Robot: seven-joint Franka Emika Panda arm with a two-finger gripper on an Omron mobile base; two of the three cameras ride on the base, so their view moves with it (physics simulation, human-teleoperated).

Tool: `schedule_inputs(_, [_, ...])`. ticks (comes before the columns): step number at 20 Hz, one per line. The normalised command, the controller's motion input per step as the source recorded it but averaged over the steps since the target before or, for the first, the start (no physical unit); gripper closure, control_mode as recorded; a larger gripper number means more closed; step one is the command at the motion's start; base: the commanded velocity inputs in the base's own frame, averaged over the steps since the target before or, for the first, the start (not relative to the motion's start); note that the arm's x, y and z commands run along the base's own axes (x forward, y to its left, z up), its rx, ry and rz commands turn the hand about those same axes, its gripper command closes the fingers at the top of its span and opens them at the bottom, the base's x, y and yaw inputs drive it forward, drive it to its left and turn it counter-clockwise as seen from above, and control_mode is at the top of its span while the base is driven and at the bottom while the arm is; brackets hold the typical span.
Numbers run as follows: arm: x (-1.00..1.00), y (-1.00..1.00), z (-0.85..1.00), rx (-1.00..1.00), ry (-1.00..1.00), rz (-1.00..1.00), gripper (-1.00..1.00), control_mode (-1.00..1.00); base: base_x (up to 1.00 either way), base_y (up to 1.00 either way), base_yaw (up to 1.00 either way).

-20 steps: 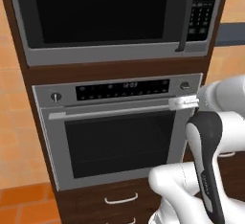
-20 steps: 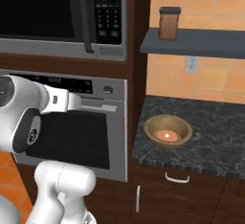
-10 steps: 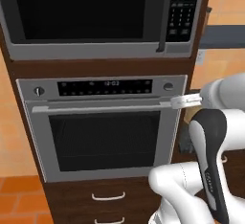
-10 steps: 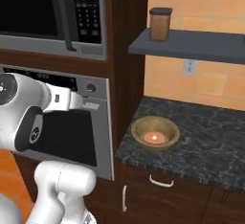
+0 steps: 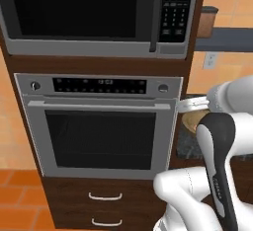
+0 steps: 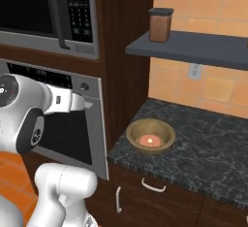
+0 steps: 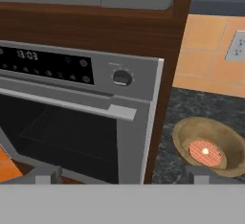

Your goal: Open the microwave, place the bowl with waffle inside the microwave, then close the microwave door and turn it on.

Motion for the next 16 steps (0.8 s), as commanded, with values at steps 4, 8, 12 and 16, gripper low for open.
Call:
schedule_inputs(4, [0.0,0.0,0.0,0.0,0.0,0.0,-1.0,1.0,0.0,0.09,0.2])
schedule_inputs(8, [0.0,0.0,0.0,0.0,0.0,0.0,-1.0,1.0,0.1,-0.01,0.18])
schedule_inputs(12, [0.0,0.0,0.0,0.0,0.0,0.0,-1.0,1.0,0.26,0.13,0.15])
schedule_inputs(16, [0.0,0.0,0.0,0.0,0.0,0.0,-1.0,1.0,0.28,0.16,0.1])
